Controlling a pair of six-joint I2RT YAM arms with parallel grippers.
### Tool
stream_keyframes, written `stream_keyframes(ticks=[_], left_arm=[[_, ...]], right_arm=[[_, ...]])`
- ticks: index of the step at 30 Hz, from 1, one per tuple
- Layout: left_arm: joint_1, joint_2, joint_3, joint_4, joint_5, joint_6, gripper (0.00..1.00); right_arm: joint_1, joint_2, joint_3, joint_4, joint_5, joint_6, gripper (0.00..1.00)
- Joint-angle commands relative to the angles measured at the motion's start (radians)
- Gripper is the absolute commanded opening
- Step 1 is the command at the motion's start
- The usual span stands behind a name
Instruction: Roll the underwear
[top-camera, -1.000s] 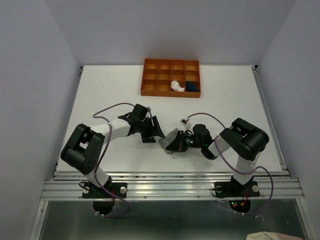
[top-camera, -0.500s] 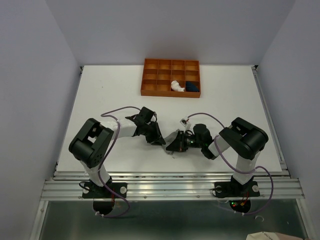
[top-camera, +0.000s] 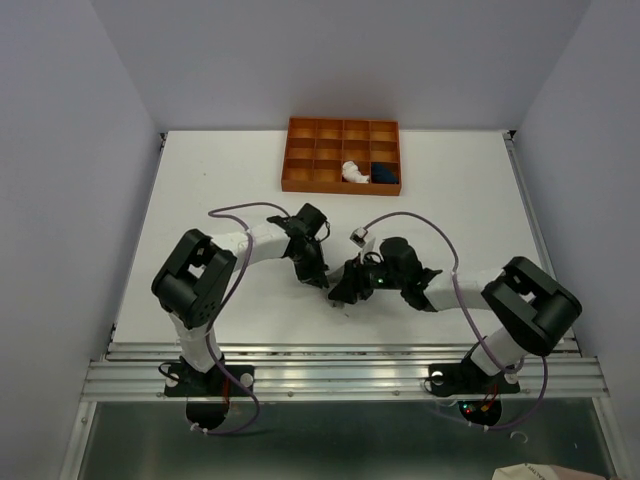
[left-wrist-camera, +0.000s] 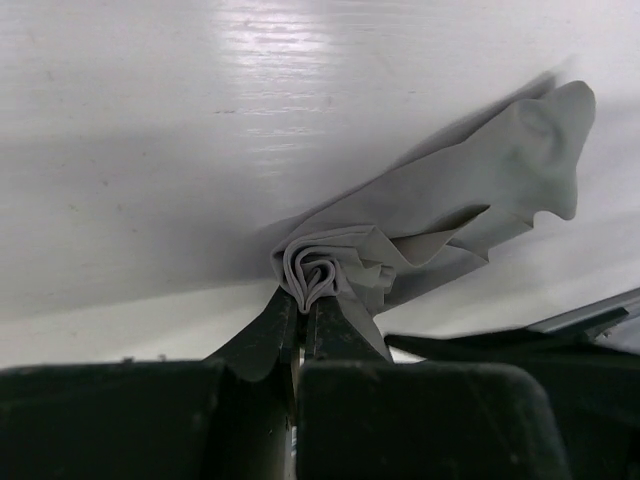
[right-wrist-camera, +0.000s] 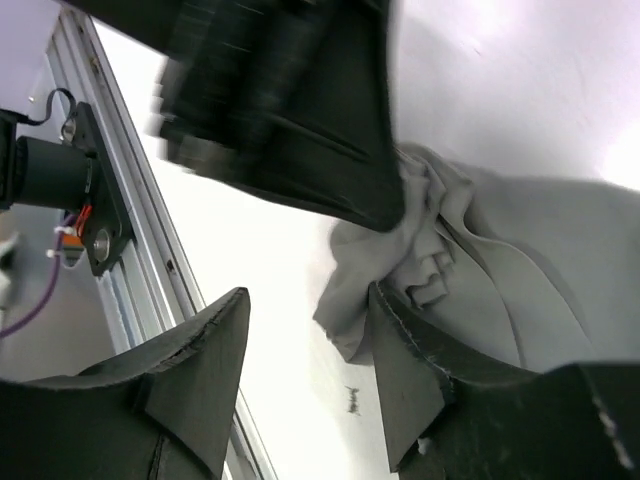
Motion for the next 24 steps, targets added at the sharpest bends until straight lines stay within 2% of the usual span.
stream_keyframes(ticks=[1, 8, 15, 21, 24], left_arm=[[-0.012, 0.045, 0.062, -0.254, -0.115, -0.006, 0.00], [-0.027, 0.075, 0.120, -0.381, -0.153, -0.063, 0.00], [-0.038, 0.079, 0.136, -0.410, -0.165, -0.091, 0.00], [-0.039, 0.088, 0.140, -0.419, -0.170, -0.089, 0.00], [-0.039, 0.091, 0.143, -0.424, -0.172, -0.088, 0.00]], right_arm=[[0.080, -0.124, 0.079, -0.236, 0.177, -0.198, 0.59], [0.255, -0.184, 0.137, -0.370, 0.487, -0.310, 0.60], [0.340, -0.166, 0.171, -0.378, 0.490, -0.338, 0.59], [0.386, -0.131, 0.198, -0.392, 0.578, -0.361, 0.59], [0.406, -0.131, 0.214, -0.387, 0.567, -0.372, 0.59]])
